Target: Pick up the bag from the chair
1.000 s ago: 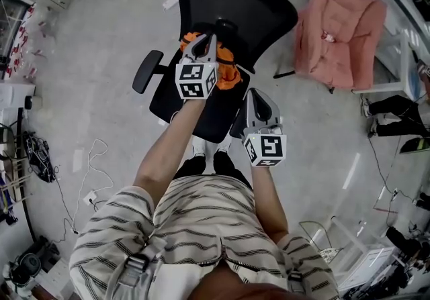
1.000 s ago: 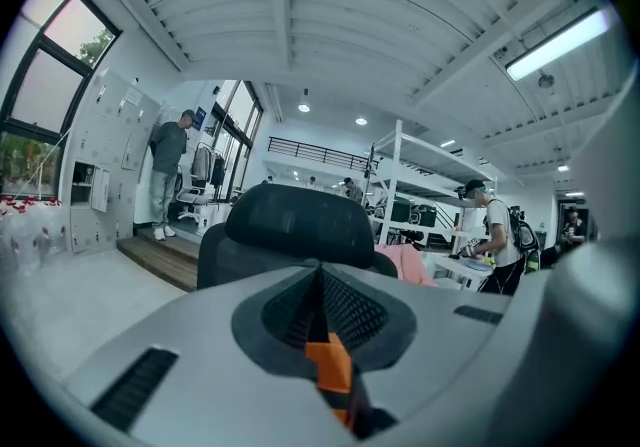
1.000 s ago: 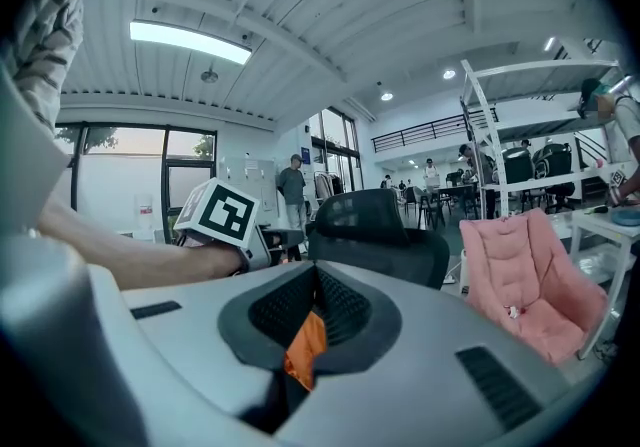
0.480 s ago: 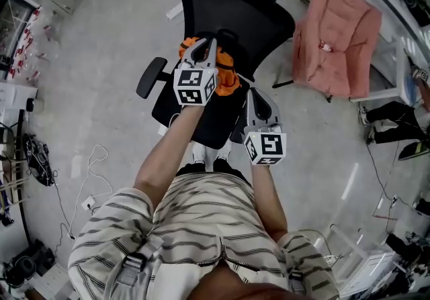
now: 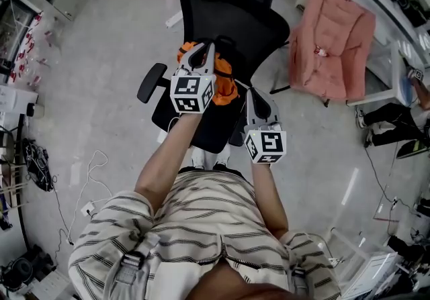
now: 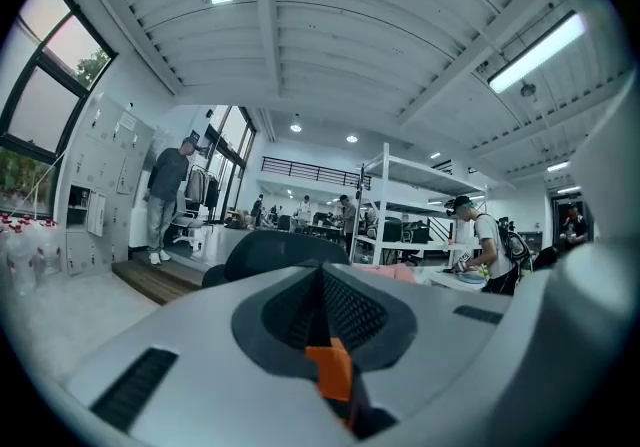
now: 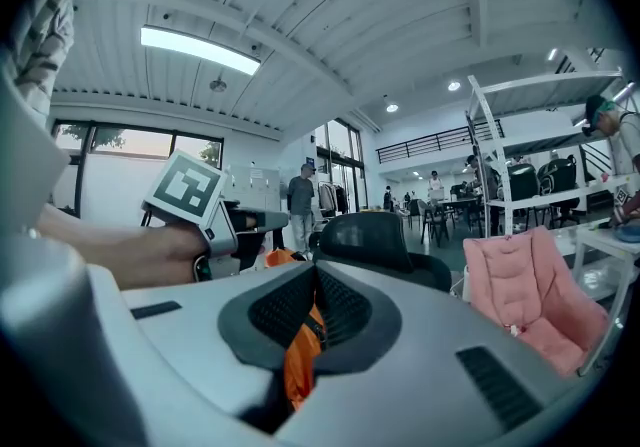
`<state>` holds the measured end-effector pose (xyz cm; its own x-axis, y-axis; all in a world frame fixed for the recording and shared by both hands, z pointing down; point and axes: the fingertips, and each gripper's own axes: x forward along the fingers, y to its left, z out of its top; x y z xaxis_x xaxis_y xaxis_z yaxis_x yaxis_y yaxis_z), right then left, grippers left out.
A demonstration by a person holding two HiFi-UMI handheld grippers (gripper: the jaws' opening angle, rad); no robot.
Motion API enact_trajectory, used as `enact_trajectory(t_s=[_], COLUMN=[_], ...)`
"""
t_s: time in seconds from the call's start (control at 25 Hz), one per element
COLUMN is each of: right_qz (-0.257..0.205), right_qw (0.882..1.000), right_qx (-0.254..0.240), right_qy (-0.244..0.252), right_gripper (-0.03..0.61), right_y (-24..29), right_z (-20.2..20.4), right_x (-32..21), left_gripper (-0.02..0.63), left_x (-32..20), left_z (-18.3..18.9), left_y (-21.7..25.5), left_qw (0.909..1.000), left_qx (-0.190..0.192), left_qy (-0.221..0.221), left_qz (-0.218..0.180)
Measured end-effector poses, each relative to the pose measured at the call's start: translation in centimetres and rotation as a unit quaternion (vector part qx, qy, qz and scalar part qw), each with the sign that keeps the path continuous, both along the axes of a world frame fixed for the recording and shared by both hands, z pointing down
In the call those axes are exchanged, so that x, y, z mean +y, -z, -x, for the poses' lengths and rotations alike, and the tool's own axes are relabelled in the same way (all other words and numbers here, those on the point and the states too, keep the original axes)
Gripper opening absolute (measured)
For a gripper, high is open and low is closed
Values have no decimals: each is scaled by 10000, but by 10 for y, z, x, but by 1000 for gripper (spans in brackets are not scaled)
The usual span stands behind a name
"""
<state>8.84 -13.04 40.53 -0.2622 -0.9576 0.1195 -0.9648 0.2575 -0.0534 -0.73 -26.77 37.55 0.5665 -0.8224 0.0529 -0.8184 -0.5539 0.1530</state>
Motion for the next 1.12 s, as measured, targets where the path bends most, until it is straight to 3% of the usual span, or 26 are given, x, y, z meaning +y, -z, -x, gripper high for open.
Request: enact_trajectory(t_s=[1.12], right_qz=[-315], right_qw=[9992], right_qx=[-214], right_qy=[-127], right_gripper=[17], right_y=[53], right_z=[2], right_x=[-7], left_gripper=[26], left_x=[59], left_z=[17], left_y=[58], left_qw=[9981], left_qx=[-46], left_qy=[-325], left_qz=[-527])
